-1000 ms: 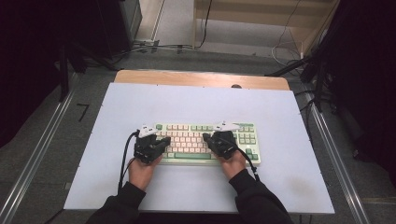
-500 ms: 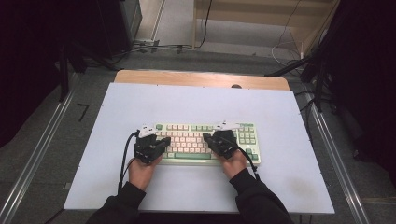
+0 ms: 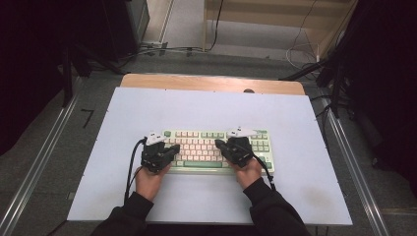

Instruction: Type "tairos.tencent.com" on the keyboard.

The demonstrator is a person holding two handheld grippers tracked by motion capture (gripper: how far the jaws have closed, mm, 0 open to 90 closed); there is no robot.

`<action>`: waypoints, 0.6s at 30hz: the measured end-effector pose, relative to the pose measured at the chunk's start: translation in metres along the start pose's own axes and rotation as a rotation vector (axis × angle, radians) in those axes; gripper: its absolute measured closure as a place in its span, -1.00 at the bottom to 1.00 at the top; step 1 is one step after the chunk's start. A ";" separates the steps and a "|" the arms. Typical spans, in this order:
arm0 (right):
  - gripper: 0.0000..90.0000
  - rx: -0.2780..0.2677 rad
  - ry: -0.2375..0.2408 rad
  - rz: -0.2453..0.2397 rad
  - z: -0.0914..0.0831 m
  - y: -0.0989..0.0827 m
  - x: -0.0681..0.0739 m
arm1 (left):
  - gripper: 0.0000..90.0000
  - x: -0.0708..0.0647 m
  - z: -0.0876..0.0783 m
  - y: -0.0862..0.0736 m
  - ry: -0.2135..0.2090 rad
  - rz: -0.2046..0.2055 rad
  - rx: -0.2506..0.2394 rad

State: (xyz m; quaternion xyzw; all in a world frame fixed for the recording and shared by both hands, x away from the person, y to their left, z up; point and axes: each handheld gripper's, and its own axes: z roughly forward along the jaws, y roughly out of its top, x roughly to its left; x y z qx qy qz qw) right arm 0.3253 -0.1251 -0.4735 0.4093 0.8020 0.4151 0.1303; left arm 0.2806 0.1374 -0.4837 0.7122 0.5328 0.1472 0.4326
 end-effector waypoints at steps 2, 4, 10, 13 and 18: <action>0.95 -0.005 0.000 0.002 -0.002 0.000 0.000 | 1.00 0.000 0.000 0.000 -0.001 0.002 0.002; 0.95 -0.007 0.001 0.002 -0.004 0.000 -0.001 | 1.00 0.000 0.000 0.000 -0.001 0.003 0.001; 0.95 -0.010 0.000 0.002 -0.007 0.000 -0.001 | 1.00 -0.003 0.001 0.001 -0.005 0.002 -0.007; 0.95 -0.011 -0.001 0.002 -0.007 -0.001 -0.002 | 1.00 -0.005 0.002 0.002 -0.009 0.005 -0.005; 0.95 -0.011 -0.001 0.003 -0.008 -0.001 -0.003 | 1.00 -0.006 0.004 0.004 -0.010 0.006 -0.011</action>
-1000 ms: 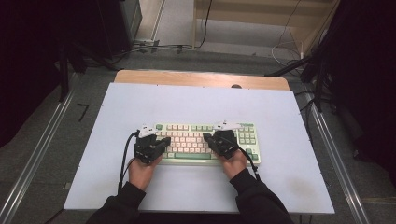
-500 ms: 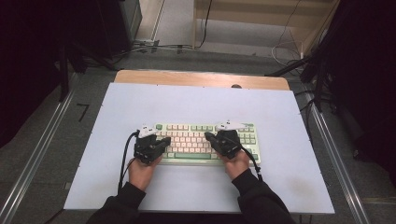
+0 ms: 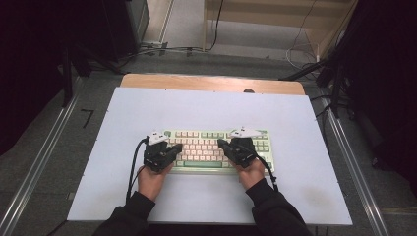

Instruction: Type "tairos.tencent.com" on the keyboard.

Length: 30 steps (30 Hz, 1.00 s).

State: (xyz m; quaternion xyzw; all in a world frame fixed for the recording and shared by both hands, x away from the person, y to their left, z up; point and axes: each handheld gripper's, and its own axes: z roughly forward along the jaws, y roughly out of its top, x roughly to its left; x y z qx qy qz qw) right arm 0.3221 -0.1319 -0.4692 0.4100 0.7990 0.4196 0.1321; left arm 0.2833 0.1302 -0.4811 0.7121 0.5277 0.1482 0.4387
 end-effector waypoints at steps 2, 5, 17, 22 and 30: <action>0.95 -0.001 0.000 -0.001 0.000 0.000 0.000 | 1.00 -0.001 0.001 0.001 -0.003 0.000 -0.005; 0.95 -0.001 0.000 0.001 -0.001 0.000 0.000 | 1.00 -0.002 0.002 0.003 -0.002 0.001 -0.007; 0.95 -0.006 0.001 -0.003 0.000 0.000 0.000 | 1.00 -0.005 0.007 0.008 -0.005 0.005 -0.013; 0.95 -0.007 0.000 -0.003 -0.001 0.000 0.000 | 1.00 -0.007 0.009 0.011 -0.008 0.011 -0.015; 0.95 -0.013 -0.003 -0.007 -0.001 0.000 -0.001 | 1.00 -0.009 0.015 0.012 -0.013 0.007 -0.010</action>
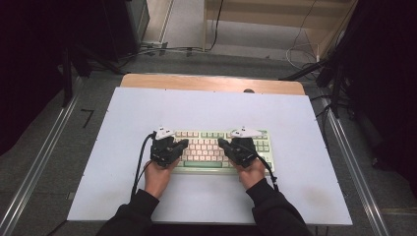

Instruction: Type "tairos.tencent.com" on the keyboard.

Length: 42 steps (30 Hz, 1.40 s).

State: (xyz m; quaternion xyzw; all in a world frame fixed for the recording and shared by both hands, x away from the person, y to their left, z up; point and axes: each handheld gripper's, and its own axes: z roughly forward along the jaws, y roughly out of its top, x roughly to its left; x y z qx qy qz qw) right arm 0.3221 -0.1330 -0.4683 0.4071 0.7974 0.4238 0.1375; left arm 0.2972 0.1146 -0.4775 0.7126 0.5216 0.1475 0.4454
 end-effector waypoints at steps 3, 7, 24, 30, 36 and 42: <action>0.95 0.001 0.000 0.000 0.000 0.000 0.000 | 1.00 -0.001 0.002 0.000 0.000 0.001 0.001; 0.95 0.002 0.002 -0.004 0.001 0.000 0.001 | 1.00 -0.001 0.005 0.001 0.001 -0.002 0.005; 0.95 -0.001 0.001 -0.004 0.001 0.000 0.001 | 1.00 -0.005 0.017 0.000 0.010 0.014 0.033; 0.95 0.001 0.002 -0.004 0.001 0.000 0.000 | 1.00 -0.005 0.022 -0.001 0.015 0.017 0.044; 0.95 0.004 0.002 -0.005 0.001 -0.001 0.001 | 1.00 -0.007 0.025 -0.002 0.028 0.031 0.063; 0.95 0.002 0.002 -0.004 0.001 0.000 0.001 | 1.00 -0.008 0.021 0.000 0.015 0.030 0.040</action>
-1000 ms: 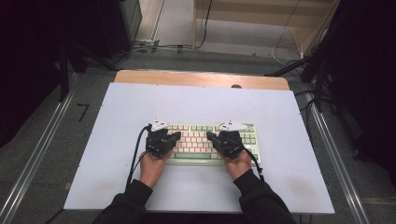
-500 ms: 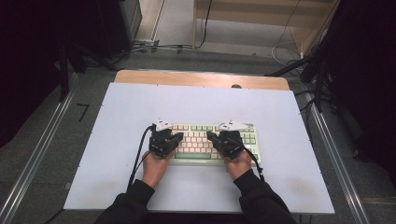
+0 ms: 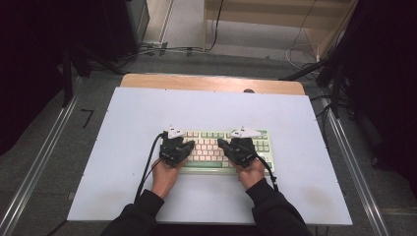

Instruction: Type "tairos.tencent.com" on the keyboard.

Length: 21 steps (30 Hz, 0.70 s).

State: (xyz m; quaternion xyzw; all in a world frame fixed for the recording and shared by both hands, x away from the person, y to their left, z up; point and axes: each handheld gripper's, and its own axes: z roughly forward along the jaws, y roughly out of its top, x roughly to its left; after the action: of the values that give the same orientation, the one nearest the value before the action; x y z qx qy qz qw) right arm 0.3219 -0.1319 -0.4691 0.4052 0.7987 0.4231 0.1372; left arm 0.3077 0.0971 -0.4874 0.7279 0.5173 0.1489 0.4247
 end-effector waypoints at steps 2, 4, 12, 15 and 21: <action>0.95 -0.002 0.001 -0.001 0.000 0.000 0.000 | 1.00 0.001 -0.004 0.002 -0.005 -0.006 -0.017; 0.95 -0.002 0.001 0.000 0.000 0.000 0.000 | 1.00 0.002 -0.007 0.003 -0.007 -0.013 -0.025; 0.95 -0.007 0.001 0.001 -0.001 0.000 -0.001 | 1.00 0.002 -0.012 0.002 -0.016 -0.013 -0.029; 0.95 -0.005 0.001 0.003 -0.001 0.000 -0.001 | 1.00 0.001 -0.012 0.002 -0.016 -0.012 -0.028; 0.95 -0.008 0.001 0.005 -0.002 0.001 0.000 | 1.00 0.002 -0.014 0.000 -0.016 -0.011 -0.027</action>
State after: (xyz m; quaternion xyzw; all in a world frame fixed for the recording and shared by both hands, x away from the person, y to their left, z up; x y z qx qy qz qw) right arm 0.3213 -0.1332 -0.4674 0.4064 0.7961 0.4268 0.1373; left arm 0.2993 0.1052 -0.4793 0.7204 0.5160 0.1477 0.4392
